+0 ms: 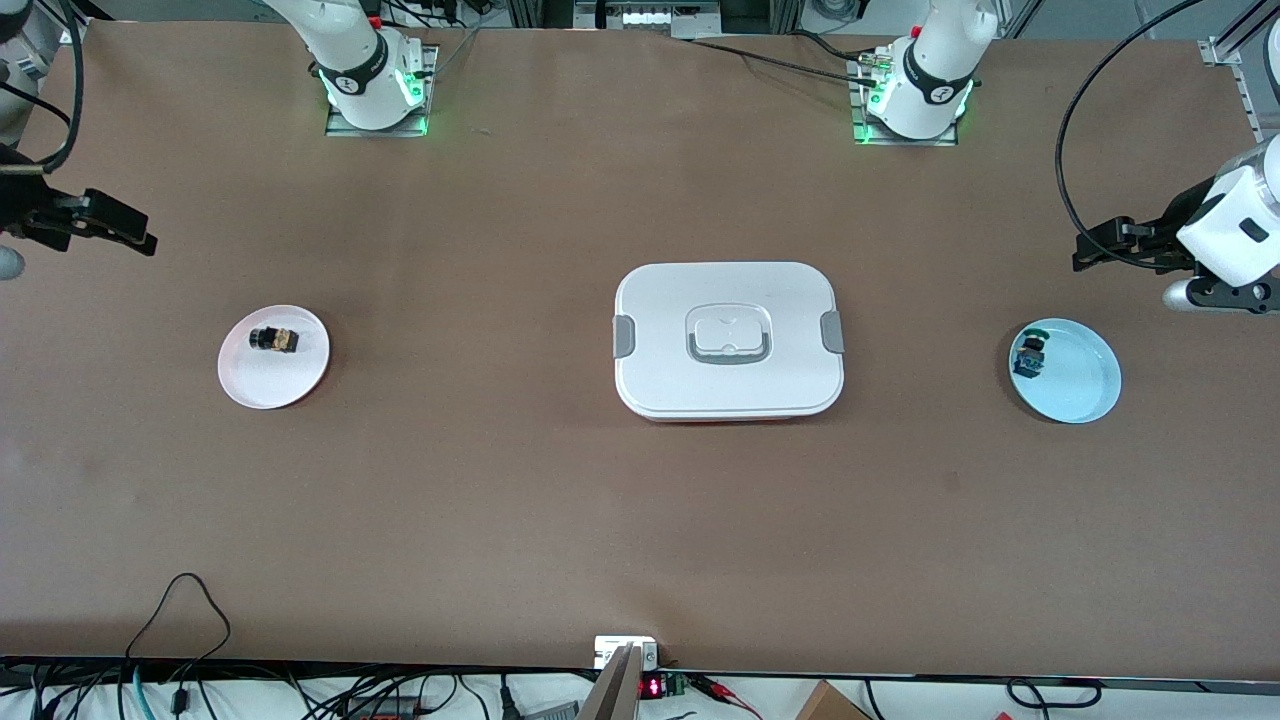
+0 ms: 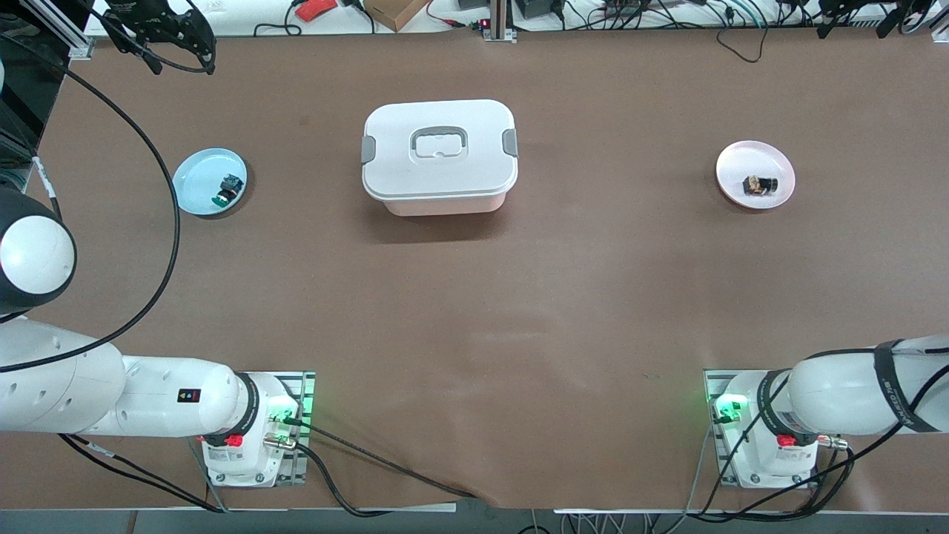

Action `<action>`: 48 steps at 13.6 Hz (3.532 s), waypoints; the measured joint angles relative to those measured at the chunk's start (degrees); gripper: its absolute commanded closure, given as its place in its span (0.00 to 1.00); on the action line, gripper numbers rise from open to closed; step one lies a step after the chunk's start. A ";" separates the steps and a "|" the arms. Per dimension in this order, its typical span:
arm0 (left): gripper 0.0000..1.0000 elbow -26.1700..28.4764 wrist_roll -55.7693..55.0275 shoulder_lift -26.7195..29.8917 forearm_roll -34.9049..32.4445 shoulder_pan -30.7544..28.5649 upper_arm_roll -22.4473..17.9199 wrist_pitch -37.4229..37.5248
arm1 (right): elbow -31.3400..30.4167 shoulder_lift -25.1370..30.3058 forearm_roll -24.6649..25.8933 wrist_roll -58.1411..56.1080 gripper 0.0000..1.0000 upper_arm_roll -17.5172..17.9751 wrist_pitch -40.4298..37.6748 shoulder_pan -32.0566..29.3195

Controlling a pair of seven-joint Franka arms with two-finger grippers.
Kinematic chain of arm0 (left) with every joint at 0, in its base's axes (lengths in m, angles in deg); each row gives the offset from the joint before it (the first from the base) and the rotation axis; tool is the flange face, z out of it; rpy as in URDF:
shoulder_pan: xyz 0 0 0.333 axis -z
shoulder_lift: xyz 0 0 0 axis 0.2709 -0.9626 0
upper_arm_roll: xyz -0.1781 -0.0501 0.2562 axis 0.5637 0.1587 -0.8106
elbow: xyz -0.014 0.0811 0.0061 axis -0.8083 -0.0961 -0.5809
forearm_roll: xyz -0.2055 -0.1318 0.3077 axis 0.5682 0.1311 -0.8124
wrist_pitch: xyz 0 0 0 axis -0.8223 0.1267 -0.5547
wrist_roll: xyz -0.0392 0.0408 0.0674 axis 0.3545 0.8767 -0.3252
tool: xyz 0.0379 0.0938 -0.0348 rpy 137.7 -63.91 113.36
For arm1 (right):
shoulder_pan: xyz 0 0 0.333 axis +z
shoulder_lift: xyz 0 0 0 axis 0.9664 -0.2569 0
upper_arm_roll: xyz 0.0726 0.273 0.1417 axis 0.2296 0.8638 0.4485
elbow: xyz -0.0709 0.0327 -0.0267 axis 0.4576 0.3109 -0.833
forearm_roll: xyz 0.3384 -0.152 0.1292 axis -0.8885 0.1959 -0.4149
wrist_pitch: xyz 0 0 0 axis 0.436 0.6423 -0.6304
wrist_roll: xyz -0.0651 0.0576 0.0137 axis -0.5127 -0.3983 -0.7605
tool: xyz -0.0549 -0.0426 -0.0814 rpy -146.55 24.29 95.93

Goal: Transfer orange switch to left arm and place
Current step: 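Reach the right gripper down toward the orange switch on the pink plate, then lower the right gripper and close it on the orange switch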

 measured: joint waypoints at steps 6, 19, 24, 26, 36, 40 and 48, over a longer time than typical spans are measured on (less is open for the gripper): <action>0.00 0.00 0.00 -0.10 0.00 -0.01 0.00 0.00 | 0.04 -4.54 0.10 0.00 0.00 -0.15 2.82 -0.37; 0.00 0.00 0.00 -0.13 0.00 -0.02 0.00 0.12 | -0.33 -13.38 1.20 -0.01 0.00 -0.50 11.84 -1.38; 0.00 0.00 0.00 -0.14 0.00 -0.02 0.00 0.14 | -5.25 -17.67 1.30 -0.03 0.00 -0.75 21.33 -3.06; 0.00 0.00 0.00 -0.14 0.00 -0.02 0.00 0.15 | -7.58 -17.68 1.32 -0.04 0.00 -0.76 23.56 -3.32; 0.00 0.00 0.00 -0.22 0.00 0.35 0.47 0.15 | -19.82 -18.15 2.54 -0.27 0.00 -0.55 38.08 -3.05; 0.00 0.00 0.00 -0.22 0.00 0.35 0.47 0.15 | -24.87 -18.09 4.09 -0.31 0.00 -0.63 42.76 -3.13; 0.00 -0.08 0.00 -0.21 0.00 0.36 0.48 0.15 | -28.36 -17.78 8.28 -0.38 0.00 -0.78 45.28 -4.44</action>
